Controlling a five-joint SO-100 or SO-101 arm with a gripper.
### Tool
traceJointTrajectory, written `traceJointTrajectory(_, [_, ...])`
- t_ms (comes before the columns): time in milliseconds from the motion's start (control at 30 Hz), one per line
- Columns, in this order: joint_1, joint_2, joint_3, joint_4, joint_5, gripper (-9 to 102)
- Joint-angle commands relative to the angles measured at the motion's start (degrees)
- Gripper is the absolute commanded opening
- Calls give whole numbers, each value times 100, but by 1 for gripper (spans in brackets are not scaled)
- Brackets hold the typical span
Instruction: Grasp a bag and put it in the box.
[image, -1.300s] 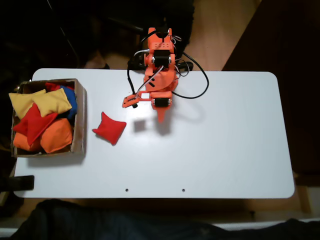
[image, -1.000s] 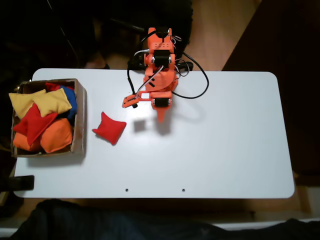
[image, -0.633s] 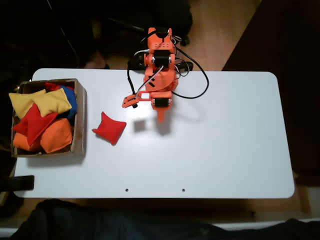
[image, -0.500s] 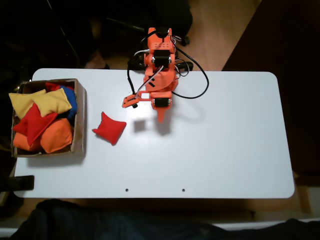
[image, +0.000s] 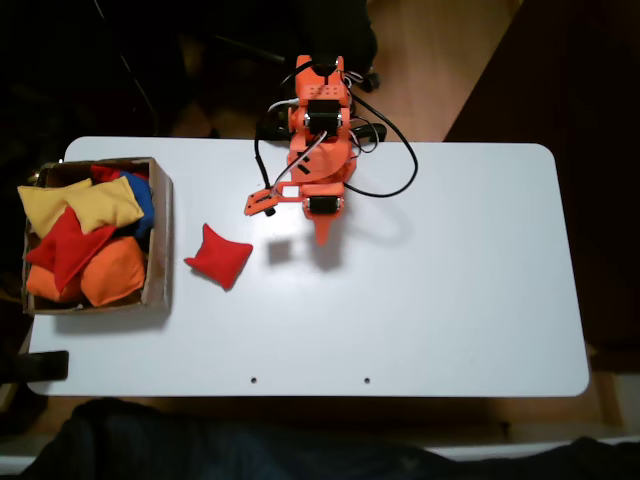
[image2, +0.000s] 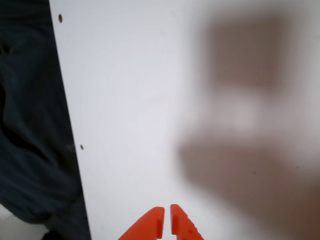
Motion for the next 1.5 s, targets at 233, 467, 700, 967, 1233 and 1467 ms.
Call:
traceJointTrajectory(233, [-272, 9, -9, 0, -229, 0])
traceJointTrajectory(467, [-272, 9, -9, -9, -220, 0])
traceJointTrajectory(700, [-158, 9, -9, -9, -114, 0])
traceJointTrajectory(967, [-202, 9, -9, 0, -141, 0])
traceJointTrajectory(1233, [-62, -475, -343, -510, -237, 0])
traceJointTrajectory(1467, [211, -1793, -1072, -1160, -413, 0])
